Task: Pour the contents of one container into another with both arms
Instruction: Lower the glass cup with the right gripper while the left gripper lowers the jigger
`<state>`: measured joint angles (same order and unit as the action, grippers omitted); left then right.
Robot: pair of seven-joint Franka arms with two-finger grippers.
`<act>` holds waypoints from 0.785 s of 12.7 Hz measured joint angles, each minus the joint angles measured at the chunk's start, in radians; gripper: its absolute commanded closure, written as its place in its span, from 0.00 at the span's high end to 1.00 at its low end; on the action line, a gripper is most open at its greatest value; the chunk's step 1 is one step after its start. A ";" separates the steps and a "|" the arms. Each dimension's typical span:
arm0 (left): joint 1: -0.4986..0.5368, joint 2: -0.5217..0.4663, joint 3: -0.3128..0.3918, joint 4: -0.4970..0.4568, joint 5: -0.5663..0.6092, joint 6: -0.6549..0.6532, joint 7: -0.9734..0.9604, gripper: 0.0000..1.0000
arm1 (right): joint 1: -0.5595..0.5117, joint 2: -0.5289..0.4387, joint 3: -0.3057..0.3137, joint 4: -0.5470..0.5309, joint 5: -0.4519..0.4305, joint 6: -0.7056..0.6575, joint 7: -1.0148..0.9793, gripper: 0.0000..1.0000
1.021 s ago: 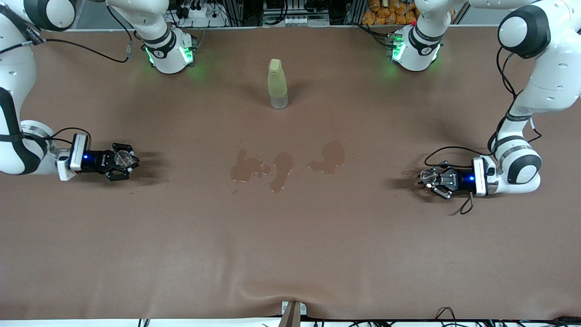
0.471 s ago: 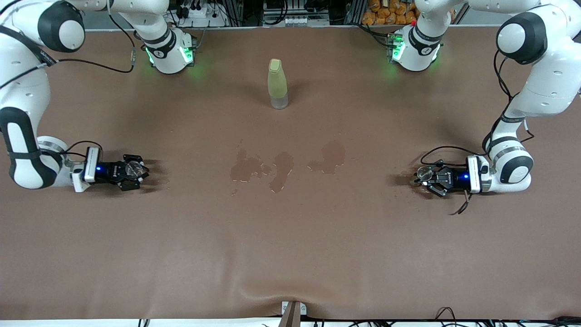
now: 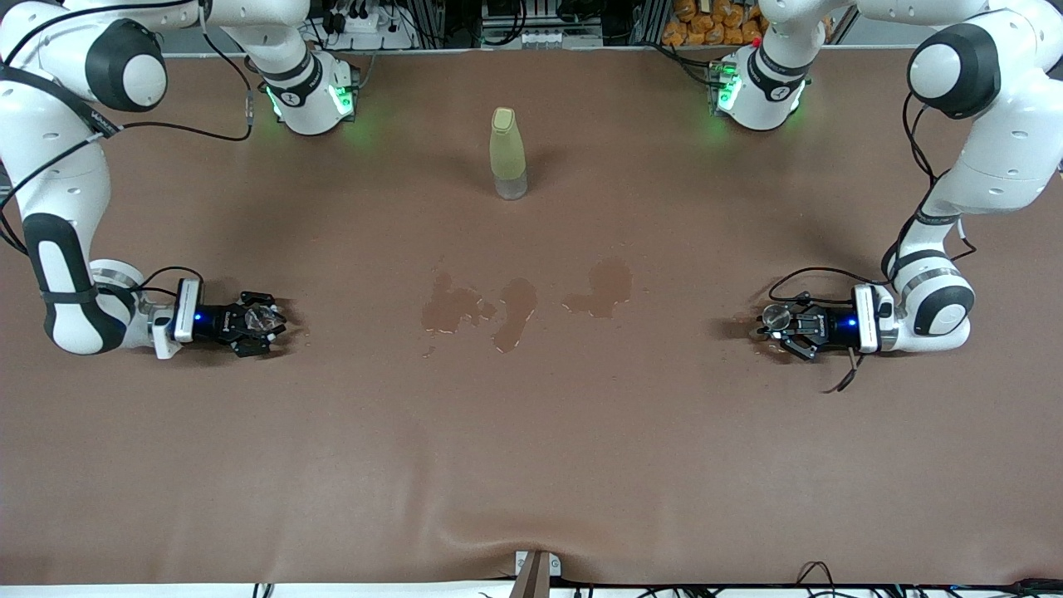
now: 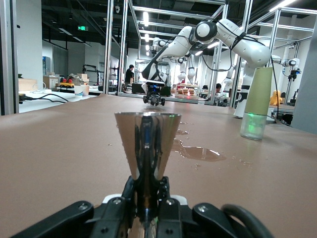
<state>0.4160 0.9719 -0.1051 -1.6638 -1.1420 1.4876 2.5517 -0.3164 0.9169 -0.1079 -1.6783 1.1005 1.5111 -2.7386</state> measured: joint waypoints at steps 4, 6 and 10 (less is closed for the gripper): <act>0.000 0.000 -0.002 0.001 0.000 -0.003 0.000 0.49 | 0.000 0.006 0.000 0.000 0.000 0.019 0.000 0.51; 0.000 0.000 -0.002 0.002 0.000 -0.004 0.000 1.00 | 0.000 0.006 -0.001 0.000 0.000 0.019 0.019 0.85; 0.004 -0.001 -0.003 0.007 0.000 -0.006 -0.007 1.00 | 0.000 0.004 -0.043 0.006 -0.003 0.016 0.036 0.93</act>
<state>0.4204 0.9713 -0.1081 -1.6565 -1.1420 1.4819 2.5448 -0.3161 0.9212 -0.1505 -1.6727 1.0973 1.5272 -2.7023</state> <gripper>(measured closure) 0.075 0.185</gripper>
